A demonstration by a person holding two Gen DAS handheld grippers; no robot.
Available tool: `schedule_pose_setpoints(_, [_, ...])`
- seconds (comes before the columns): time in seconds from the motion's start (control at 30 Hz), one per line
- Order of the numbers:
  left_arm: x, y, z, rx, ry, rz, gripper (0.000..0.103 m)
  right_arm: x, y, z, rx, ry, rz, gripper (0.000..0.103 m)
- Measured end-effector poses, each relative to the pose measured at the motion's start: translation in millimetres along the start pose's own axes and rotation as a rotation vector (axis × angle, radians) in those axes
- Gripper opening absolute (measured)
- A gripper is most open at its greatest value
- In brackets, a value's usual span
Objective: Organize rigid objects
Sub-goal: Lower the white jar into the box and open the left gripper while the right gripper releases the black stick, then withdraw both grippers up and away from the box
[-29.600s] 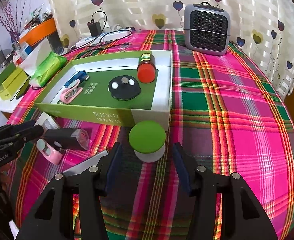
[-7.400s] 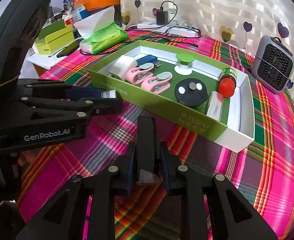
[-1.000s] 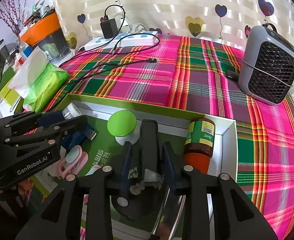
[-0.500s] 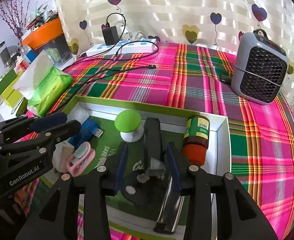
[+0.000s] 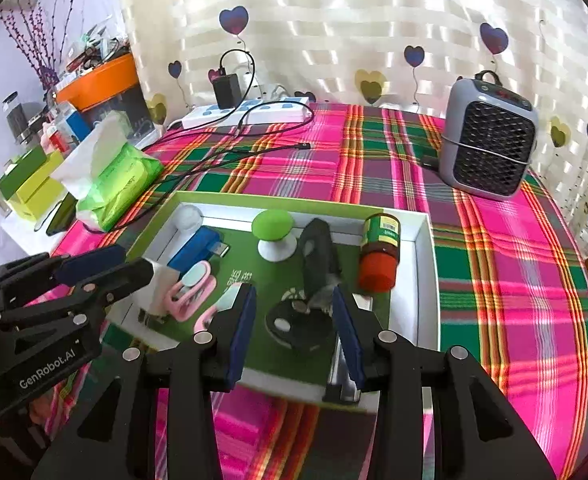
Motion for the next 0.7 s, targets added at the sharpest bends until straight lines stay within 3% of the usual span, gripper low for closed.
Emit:
schedule_pose_setpoints(0.33, [6.8, -17.7, -31.5, 0.006, -0.002, 0.041, 0.032, 5.4, -25.7, -25.0, 0.029, 0.030, -0.055, 0.041])
schedule_pose_setpoints(0.7, [14.0, -15.4, -73.2, -0.050, -0.004, 0.055, 0.032, 4.4, -34.2, -62.6, 0.007, 0.029, -0.095, 0.041])
Point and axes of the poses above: each gripper's, at about its wrist camera, not at the fingertips, and y roughly the way its jaws point, x to its right, z to its top, the point moved 8 cm from there along y, roughly the way its jaws point, and after that the axes turned 7 degrees about -z, right-handed, at the moved point
